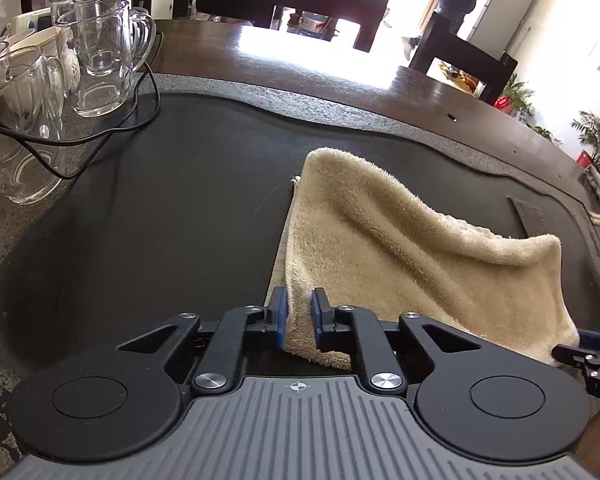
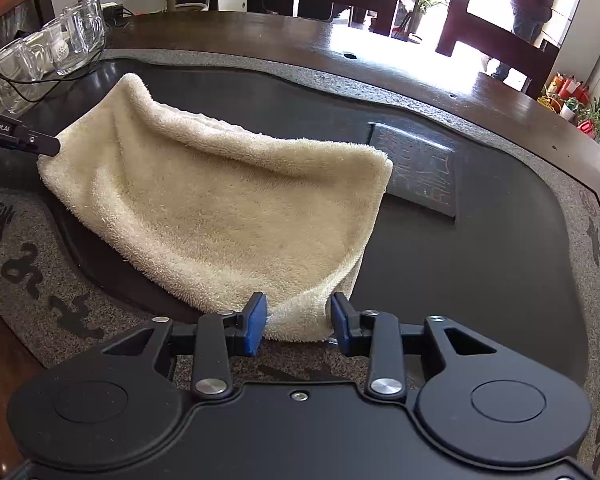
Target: Fold towel
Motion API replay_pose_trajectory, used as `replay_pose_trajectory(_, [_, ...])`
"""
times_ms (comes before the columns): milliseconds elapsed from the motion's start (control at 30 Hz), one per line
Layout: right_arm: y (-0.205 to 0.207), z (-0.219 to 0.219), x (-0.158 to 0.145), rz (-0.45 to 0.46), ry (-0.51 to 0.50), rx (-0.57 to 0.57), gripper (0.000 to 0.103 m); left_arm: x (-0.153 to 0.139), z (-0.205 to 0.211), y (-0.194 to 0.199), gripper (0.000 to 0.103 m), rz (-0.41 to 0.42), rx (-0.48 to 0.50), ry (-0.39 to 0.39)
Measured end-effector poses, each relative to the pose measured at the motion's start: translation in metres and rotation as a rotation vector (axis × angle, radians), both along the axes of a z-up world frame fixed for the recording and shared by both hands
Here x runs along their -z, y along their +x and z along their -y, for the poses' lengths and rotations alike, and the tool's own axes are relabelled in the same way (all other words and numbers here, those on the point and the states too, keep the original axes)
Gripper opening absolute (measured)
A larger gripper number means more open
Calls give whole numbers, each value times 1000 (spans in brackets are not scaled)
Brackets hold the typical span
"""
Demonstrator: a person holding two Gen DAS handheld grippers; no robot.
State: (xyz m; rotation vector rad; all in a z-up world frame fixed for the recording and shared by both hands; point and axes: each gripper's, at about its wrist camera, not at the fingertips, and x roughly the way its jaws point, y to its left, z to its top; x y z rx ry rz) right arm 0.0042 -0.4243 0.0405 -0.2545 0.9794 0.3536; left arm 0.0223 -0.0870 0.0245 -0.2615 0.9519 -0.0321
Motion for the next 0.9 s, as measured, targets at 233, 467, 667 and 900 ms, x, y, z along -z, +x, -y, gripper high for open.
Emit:
replay_pose_trajectory(233, [-4, 2, -6, 10, 13, 1, 11, -13, -10, -14, 5, 40, -28, -39])
replay_pose_trajectory(467, [-6, 4, -5, 4, 18, 4, 11, -13, -7, -13, 7, 33, -16, -53])
replay_pose_trajectory(667, [-6, 3, -5, 10, 13, 2, 11, -12, 0, -11, 36, 25, 12, -6])
replay_pose_trajectory(900, [-6, 1, -4, 12, 4, -6, 11, -4, 5, -8, 33, 9, 30, 29])
